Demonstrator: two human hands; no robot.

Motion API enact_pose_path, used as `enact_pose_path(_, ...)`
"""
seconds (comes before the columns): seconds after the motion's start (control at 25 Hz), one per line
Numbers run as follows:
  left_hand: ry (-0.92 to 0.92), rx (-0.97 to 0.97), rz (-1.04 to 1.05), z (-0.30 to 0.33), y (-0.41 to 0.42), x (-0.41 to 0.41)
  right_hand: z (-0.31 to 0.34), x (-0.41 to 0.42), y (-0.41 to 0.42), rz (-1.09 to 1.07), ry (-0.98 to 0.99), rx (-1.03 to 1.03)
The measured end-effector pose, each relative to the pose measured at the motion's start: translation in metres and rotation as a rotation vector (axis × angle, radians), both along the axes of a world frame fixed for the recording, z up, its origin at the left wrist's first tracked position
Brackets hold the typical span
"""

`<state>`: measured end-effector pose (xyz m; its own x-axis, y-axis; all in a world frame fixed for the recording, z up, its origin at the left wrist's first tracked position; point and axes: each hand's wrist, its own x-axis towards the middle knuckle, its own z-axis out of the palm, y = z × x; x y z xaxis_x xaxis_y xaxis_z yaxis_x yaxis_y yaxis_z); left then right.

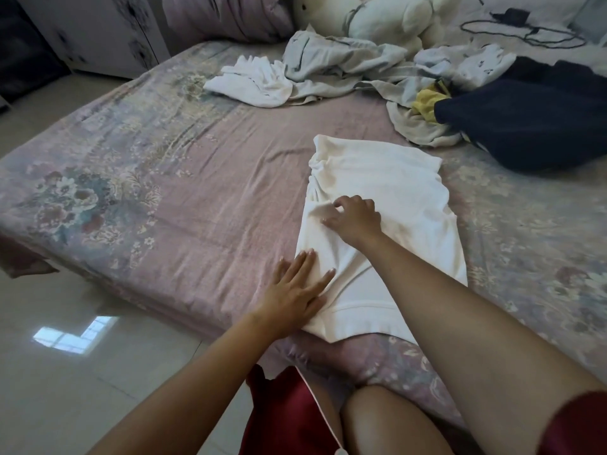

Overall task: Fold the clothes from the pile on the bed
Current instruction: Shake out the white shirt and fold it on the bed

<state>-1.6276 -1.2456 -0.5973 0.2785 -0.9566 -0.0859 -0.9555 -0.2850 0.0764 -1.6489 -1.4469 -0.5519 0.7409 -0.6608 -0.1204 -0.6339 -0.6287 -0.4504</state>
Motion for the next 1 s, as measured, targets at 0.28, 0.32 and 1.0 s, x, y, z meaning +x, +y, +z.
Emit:
enact_pose_path(0.28,-0.007,0.021,0.006,0.006,-0.001,0.001,-0.007,0.019,-0.008,-0.034,0.014,-0.112)
enact_pose_path(0.32,-0.020,0.027,-0.004,0.008,0.000,0.000,-0.007,0.021,-0.009,-0.047,0.054,-0.147)
enact_pose_path(1.0,0.038,-0.079,-0.234,0.013,0.010,0.013,-0.016,-0.093,-0.023,0.553,0.024,-0.275)
